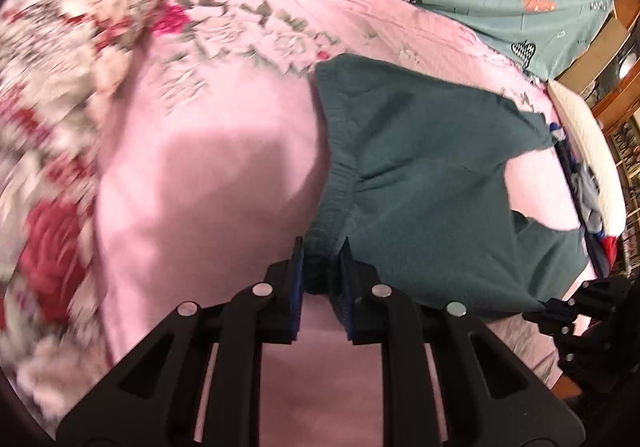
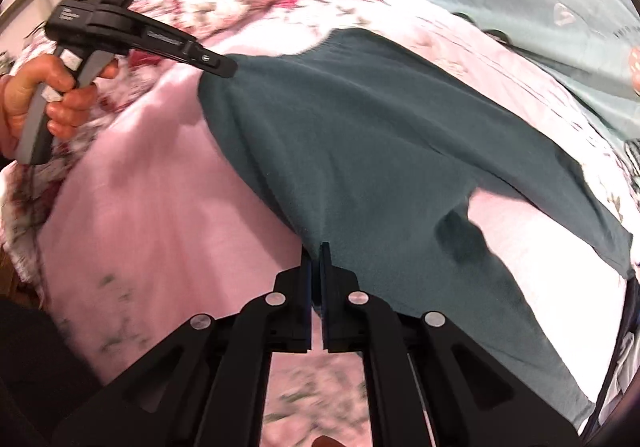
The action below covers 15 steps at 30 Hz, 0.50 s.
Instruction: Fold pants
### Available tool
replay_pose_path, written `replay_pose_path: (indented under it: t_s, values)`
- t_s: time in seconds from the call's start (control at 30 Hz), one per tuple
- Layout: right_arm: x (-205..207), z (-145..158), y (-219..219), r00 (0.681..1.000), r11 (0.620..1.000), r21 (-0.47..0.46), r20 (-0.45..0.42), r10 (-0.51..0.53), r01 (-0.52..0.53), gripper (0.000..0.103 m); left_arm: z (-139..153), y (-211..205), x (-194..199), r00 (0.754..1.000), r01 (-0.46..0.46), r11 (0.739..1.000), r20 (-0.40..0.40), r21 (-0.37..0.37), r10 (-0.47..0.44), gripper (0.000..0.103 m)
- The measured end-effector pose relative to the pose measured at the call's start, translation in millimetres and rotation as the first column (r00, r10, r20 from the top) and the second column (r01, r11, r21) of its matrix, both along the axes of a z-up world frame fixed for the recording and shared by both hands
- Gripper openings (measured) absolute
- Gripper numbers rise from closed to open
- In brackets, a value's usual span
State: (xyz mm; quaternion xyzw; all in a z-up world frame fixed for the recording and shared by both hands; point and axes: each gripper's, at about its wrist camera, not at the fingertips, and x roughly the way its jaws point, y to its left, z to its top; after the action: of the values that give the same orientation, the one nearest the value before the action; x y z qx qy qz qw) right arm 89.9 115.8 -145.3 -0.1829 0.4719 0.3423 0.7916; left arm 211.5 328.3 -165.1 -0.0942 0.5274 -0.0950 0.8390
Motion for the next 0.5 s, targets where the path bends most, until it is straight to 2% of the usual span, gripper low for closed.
replay_pose_path:
  t_s: [0.2,0.37,0.43,0.47,0.5]
  values:
    - [-44.8,-6.7,25.1,0.983,0.986,0.008,-0.083,0.166,-0.166,0.003,-9.9,33.5,-60.3,0.995,-0.086,0.996,-0.050,0.018,0.086,0.016]
    - [-71.4,-11.8,42.6,0.966,0.971,0.040,-0.099,0.240,-0.237,0.003,-23.4,57.0,-104.9,0.982,-0.165,0.985,-0.085,0.055,0.170,0.016]
    - [-71.3,-20.9,43.3,0.972,0.978,0.038,-0.111,0.207,-0.204,0.007,-33.9,59.3,-112.3,0.970,-0.206,0.976,-0.114,0.069,0.212,0.028]
    - [-66.1,-23.5,39.6,0.973,0.983,0.042,-0.139,0.182,-0.178,0.008,-35.7,58.5,-115.0,0.966,-0.224,0.971,-0.116,0.088,0.233,0.048]
    - [-58.0,-22.4,27.8,0.976,0.991,0.056,-0.177,0.129,-0.121,0.010,-33.0,55.7,-116.7,0.962,-0.241,0.963,-0.097,0.125,0.253,0.059]
